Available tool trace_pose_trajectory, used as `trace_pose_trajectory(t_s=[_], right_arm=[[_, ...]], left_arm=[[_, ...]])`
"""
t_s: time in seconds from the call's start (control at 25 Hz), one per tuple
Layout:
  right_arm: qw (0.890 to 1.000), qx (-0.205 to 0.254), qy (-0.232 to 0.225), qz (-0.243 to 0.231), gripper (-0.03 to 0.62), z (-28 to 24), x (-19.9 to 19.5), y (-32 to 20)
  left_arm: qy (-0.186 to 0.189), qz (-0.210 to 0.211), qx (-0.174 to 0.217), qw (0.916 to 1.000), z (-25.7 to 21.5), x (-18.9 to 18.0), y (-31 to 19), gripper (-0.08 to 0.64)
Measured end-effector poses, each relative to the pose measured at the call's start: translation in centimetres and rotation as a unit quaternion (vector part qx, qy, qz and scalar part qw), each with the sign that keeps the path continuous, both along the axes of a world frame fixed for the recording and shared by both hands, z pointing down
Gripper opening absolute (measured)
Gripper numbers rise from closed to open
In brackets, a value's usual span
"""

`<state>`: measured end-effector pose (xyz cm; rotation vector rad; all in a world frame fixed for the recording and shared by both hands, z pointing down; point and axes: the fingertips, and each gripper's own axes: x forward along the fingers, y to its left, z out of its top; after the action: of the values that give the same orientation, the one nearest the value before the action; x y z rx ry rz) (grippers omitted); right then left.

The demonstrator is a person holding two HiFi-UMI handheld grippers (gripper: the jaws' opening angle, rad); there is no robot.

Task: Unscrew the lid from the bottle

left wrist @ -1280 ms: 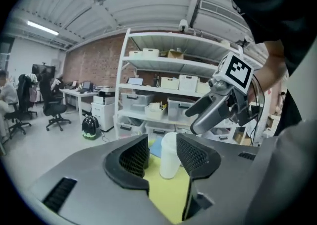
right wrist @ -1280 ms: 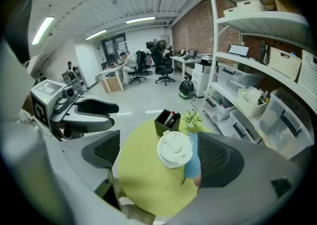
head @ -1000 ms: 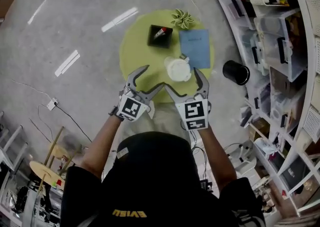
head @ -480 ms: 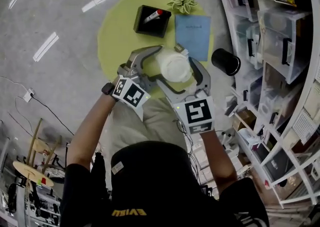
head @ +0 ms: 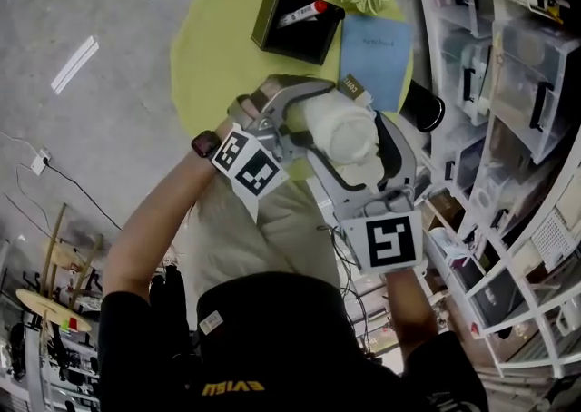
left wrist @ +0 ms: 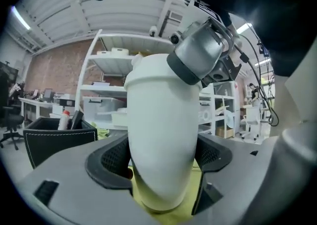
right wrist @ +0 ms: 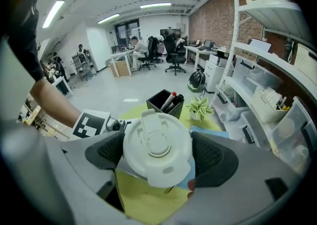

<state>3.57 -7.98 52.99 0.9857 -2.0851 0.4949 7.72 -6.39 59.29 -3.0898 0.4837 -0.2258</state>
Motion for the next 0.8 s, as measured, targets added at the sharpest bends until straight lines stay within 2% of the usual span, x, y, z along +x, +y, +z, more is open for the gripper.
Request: trace_pose_trajectory(t_s=[0.12, 0.28, 0.4, 0.52, 0.6, 0.64, 0.72, 0.8], right_arm=[[1.000, -0.004, 0.009, -0.025, 0.426, 0.2, -0.2, 0.1], [0.994, -0.014, 0.039, -0.099, 0.426, 0.6, -0.3, 0.4], [0.984, -0.032, 0.064, -0.161, 0.426, 0.8, -0.3, 1.0], [0.969, -0.046, 0.085, -0.229, 0.426, 0.9, -0.4, 1.6], [0.949, -0.047, 0.099, -0.296, 0.425, 0.8, -0.3, 2.0], [0.934, -0.046, 0.105, -0.339, 0.425, 0.8, -0.3, 2.4], [0.896, -0.035, 0.107, -0.430, 0.426, 0.8, -0.4, 2.9], [0.862, -0.022, 0.101, -0.497, 0.426, 0.7, -0.6, 3.1]], left_arm=[[-0.001, 0.006, -0.001, 1.0000, 0.1, -0.2, 0.0, 0.397], [-0.006, 0.008, -0.005, 0.9999, 0.3, -0.1, -0.1, 0.397], [-0.009, 0.015, -0.009, 0.9998, 0.3, -0.1, 0.1, 0.397], [-0.012, 0.028, -0.011, 0.9995, 0.3, -0.2, 0.2, 0.397], [-0.012, 0.045, -0.010, 0.9989, 0.2, 0.1, 0.3, 0.397], [-0.012, 0.056, -0.010, 0.9983, 0.2, 0.2, 0.5, 0.397], [-0.014, 0.073, -0.011, 0.9972, 0.2, 0.1, 0.6, 0.397], [-0.016, 0.078, -0.012, 0.9968, 0.2, -0.1, 0.5, 0.397]])
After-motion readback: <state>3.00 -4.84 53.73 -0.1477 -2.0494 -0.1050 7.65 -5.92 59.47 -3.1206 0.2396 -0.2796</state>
